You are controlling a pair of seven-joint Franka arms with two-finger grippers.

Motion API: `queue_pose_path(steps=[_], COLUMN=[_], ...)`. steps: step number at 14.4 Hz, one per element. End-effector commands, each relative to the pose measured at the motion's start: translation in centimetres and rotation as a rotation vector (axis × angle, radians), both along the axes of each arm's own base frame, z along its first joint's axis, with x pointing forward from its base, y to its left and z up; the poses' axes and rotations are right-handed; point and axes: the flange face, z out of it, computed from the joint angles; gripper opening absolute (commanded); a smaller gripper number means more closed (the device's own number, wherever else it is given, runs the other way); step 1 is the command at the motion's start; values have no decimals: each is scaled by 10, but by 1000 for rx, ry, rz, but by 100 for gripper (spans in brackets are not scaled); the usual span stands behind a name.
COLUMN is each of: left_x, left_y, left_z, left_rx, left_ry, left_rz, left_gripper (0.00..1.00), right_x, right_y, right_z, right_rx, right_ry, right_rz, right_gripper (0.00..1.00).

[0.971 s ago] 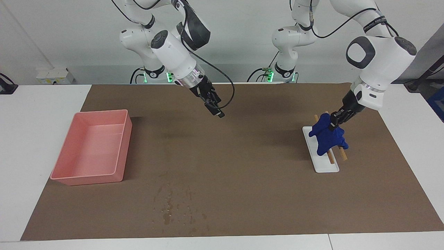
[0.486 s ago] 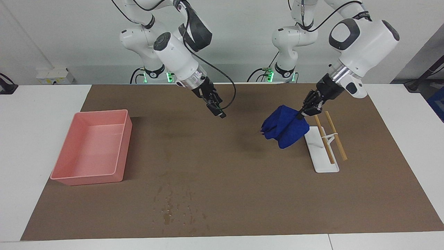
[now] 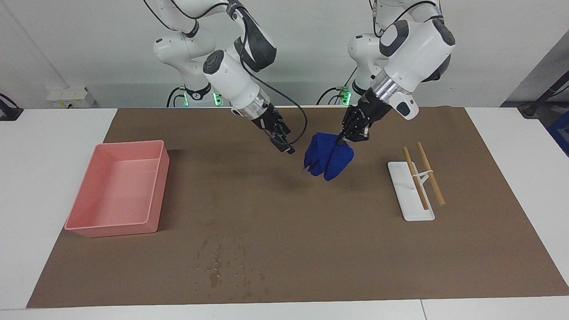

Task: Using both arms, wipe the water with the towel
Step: 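Hand the blue towel from the left gripper to the right gripper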

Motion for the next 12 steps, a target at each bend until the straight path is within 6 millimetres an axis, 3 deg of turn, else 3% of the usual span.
queue_pose_path(steps=[1, 5, 9, 12], left_x=[-25, -42, -62, -59], left_y=[-12, -30, -60, -68], left_z=[-10, -19, -20, -14], left_rx=[0, 5, 5, -22], left_ry=[-10, 24, 26, -5], left_rz=[30, 56, -3, 50], left_gripper=[0, 0, 0, 0], right_x=[-2, 0, 3, 3], right_y=[8, 9, 10, 10], right_z=[-1, 0, -3, -3], right_rx=[25, 43, 54, 54], right_ry=[-24, -31, -37, -40], right_rz=[-27, -51, -71, -69], right_gripper=[100, 100, 100, 100])
